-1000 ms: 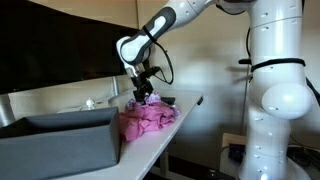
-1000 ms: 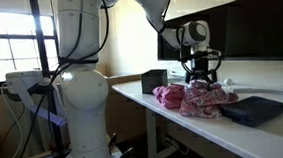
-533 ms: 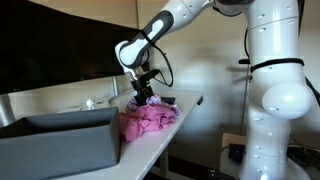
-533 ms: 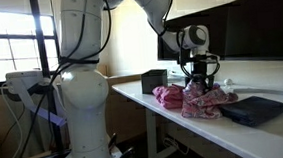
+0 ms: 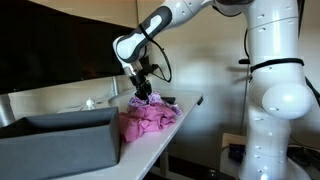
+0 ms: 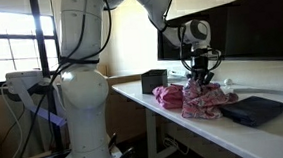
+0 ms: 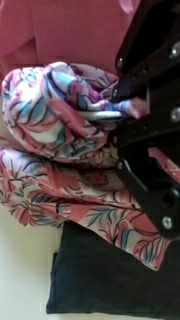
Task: Pick up one cloth and put it in the box
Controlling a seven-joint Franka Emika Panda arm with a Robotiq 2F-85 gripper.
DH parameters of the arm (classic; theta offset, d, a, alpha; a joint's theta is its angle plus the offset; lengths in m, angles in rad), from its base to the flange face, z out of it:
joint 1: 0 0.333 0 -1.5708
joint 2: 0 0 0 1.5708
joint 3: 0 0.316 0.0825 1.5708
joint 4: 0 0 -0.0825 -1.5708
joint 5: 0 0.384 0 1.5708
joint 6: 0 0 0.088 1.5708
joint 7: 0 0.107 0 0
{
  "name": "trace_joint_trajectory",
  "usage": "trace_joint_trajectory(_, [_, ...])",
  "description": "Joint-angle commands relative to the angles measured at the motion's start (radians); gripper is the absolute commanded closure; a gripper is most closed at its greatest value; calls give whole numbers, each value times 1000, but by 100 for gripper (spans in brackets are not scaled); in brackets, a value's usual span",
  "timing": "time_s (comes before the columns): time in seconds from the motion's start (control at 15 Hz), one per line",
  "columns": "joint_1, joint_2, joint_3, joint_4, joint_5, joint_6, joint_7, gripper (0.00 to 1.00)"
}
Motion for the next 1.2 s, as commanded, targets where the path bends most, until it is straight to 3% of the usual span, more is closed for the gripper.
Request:
trace_joint_trajectory(0.0, [-6,-5,7,46,21,-65,23,86])
trace_joint_trajectory(0.4, [6,-8,24,121,34,-165,17,86])
trace_joint_trajectory(1.13, [41,-21,74,374,41,-311,-4,87])
